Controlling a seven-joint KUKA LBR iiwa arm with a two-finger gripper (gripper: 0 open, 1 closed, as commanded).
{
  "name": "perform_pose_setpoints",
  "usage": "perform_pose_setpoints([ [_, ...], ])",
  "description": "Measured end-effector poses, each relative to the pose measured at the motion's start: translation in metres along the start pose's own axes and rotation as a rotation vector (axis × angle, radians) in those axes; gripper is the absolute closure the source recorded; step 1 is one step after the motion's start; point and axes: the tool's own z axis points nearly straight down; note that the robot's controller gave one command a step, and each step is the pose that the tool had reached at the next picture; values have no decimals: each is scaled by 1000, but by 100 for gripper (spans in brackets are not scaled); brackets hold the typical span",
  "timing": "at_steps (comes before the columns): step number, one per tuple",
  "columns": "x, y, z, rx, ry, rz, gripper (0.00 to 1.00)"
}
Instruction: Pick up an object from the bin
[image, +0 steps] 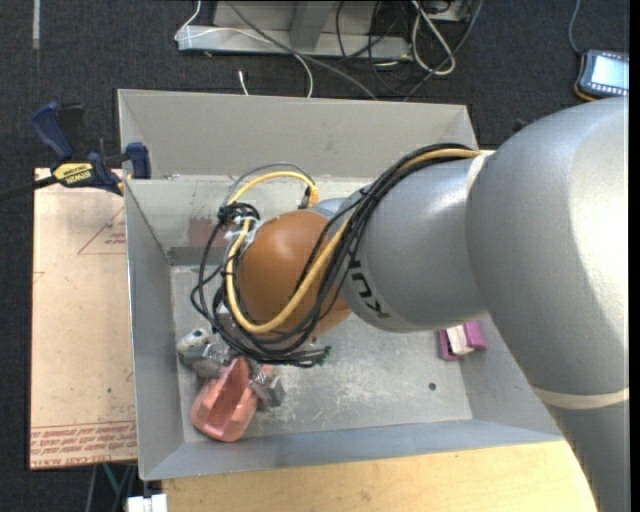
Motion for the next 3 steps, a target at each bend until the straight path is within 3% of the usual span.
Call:
perform_pose_setpoints([
  [2,0,0,-7,0,1,1,100],
  [3,-1,1,-41,-5,5,3,100],
])
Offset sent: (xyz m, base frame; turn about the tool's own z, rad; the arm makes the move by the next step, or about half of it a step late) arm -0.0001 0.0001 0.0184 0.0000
